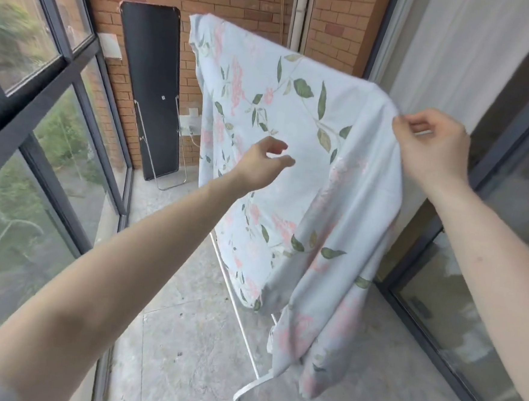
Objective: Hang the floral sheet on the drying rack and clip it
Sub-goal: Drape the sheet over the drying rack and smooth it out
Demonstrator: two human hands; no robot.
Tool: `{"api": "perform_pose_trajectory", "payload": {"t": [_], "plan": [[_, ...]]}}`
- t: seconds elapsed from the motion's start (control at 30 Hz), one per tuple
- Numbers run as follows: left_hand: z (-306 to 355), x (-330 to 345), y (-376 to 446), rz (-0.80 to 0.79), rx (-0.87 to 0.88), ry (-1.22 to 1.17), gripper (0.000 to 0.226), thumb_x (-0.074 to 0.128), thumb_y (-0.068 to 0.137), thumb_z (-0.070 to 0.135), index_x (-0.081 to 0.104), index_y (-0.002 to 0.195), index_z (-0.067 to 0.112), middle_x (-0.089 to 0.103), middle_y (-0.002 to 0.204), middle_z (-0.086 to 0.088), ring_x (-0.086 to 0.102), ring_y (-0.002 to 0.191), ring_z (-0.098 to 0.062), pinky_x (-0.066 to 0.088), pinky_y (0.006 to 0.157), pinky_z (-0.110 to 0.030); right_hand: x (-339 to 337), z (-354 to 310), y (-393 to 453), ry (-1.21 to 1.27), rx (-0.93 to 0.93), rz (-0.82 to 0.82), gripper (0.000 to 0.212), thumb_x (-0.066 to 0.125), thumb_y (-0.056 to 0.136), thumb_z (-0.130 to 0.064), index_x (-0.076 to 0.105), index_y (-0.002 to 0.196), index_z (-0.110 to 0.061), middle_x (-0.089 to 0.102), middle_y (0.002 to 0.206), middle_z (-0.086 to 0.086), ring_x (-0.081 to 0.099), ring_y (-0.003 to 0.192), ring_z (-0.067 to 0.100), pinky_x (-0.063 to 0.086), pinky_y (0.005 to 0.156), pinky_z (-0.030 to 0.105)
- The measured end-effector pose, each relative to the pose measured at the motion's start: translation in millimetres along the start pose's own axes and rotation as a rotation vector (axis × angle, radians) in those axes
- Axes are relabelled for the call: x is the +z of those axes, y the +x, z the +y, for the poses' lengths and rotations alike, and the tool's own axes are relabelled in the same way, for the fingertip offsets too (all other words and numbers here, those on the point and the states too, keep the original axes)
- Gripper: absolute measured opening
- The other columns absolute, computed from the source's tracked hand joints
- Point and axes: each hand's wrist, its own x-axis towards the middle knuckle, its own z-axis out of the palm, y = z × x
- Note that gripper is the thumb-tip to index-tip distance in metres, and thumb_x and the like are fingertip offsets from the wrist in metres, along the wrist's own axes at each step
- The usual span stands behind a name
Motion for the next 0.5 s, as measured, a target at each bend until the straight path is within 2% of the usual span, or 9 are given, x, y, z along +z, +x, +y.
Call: {"api": "perform_pose_trajectory", "payload": {"t": [0.1, 0.17, 0.2, 0.27, 0.37, 0.43, 0.5], "plan": [[12, 20, 20, 0.009, -0.061, -0.112, 0.057, 0.075, 0.086, 0.043, 0.057, 0.137, 0.025, 0.056, 0.134, 0.002, 0.061, 0.117, -0.019, 0.054, 0.102, -0.041, -7, 1, 9, -0.023, -0.068, 0.01, 0.021, 0.064, 0.089, -0.041, 0.069, 0.08, -0.023, 0.063, 0.062, -0.017, 0.058, 0.061, -0.005, 0.04, 0.065, 0.005], [14, 31, 32, 0.023, -0.079, -0.104, 0.06, 0.075, 0.088, 0.043, 0.053, 0.141, 0.024, 0.053, 0.136, 0.002, 0.06, 0.118, -0.018, 0.053, 0.103, -0.041, -11, -3, 21, -0.088, -0.061, -0.059, 0.021, 0.066, 0.091, -0.038, 0.068, 0.079, -0.02, 0.062, 0.06, -0.019, 0.058, 0.064, -0.001, 0.038, 0.062, 0.004], [16, 33, 39, 0.032, -0.078, -0.099, 0.059, 0.074, 0.089, 0.043, 0.053, 0.141, 0.024, 0.053, 0.136, 0.002, 0.06, 0.117, -0.019, 0.054, 0.102, -0.042, -14, -7, 28, -0.123, -0.043, -0.107, 0.02, 0.067, 0.092, -0.037, 0.07, 0.08, -0.02, 0.062, 0.062, -0.017, 0.058, 0.068, 0.003, 0.039, 0.064, 0.009], [23, 35, 50, 0.062, -0.076, -0.078, 0.055, 0.073, 0.09, 0.039, 0.054, 0.138, 0.023, 0.054, 0.136, 0.002, 0.061, 0.114, -0.021, 0.054, 0.102, -0.042, -17, -18, 46, -0.156, -0.059, -0.186, 0.019, 0.068, 0.092, -0.038, 0.073, 0.084, -0.021, 0.063, 0.07, -0.014, 0.061, 0.082, 0.012, 0.041, 0.074, 0.018], [20, 20, 65, 0.084, -0.113, -0.042, 0.048, 0.072, 0.091, 0.032, 0.057, 0.135, 0.019, 0.055, 0.136, 0.001, 0.062, 0.109, -0.026, 0.054, 0.102, -0.043, -6, -41, 66, -0.174, -0.116, -0.327, 0.02, 0.071, 0.088, -0.042, 0.077, 0.098, -0.026, 0.071, 0.089, -0.011, 0.064, 0.098, 0.012, 0.044, 0.088, 0.023], [11, 5, 75, 0.114, -0.149, -0.002, 0.047, 0.072, 0.091, 0.029, 0.057, 0.135, 0.018, 0.056, 0.136, 0.0, 0.061, 0.112, -0.025, 0.053, 0.104, -0.045, 13, -57, 80, -0.293, -0.18, -0.429, 0.03, 0.071, 0.087, -0.044, 0.074, 0.113, -0.028, 0.072, 0.105, -0.007, 0.06, 0.114, 0.016, 0.047, 0.098, 0.029], [1, -9, 78, 0.136, -0.172, 0.02, 0.049, 0.071, 0.092, 0.028, 0.056, 0.137, 0.018, 0.057, 0.136, 0.0, 0.06, 0.119, -0.024, 0.052, 0.105, -0.047, 30, -67, 91, -0.458, -0.22, -0.51, 0.037, 0.07, 0.087, -0.044, 0.072, 0.119, -0.026, 0.07, 0.119, 0.001, 0.055, 0.126, 0.025, 0.049, 0.105, 0.041]]}}
